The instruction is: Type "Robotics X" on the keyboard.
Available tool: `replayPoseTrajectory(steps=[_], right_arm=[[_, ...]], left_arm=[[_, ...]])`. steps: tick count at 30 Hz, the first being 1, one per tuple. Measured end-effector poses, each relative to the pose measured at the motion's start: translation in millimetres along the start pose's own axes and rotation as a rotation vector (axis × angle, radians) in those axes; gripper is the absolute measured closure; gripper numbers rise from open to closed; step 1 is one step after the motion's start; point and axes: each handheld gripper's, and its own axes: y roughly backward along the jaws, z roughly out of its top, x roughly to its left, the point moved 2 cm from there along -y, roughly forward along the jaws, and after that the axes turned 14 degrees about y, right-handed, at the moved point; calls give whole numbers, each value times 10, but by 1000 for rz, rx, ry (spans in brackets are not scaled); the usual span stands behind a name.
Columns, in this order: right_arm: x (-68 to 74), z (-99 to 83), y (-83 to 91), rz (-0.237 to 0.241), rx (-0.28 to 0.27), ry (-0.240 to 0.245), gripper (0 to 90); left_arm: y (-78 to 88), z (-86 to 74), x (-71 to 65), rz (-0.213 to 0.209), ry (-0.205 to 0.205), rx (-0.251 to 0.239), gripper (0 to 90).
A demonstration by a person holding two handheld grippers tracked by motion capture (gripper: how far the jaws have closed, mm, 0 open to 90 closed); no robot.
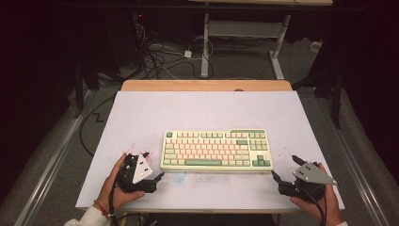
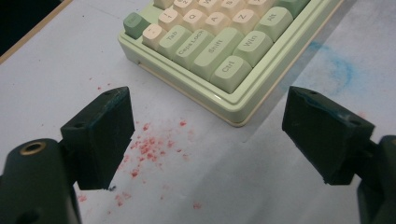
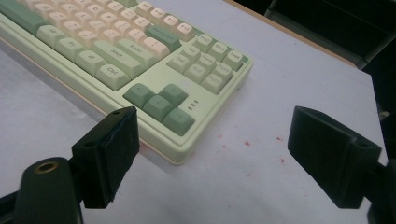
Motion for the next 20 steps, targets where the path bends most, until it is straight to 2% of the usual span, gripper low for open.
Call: replayPoseTrajectory(steps=[7,10,20], right_arm=[[11,-1,-18,2,4,7,169],[13,-20,-37,1,17,11,168],[14,-47,-73,6,34,17,169]], left_arm=[[-16,-1,17,4,12,5,158],[-22,-2,14,12,-1,14,158],[-42,12,0,15,3,16,159]])
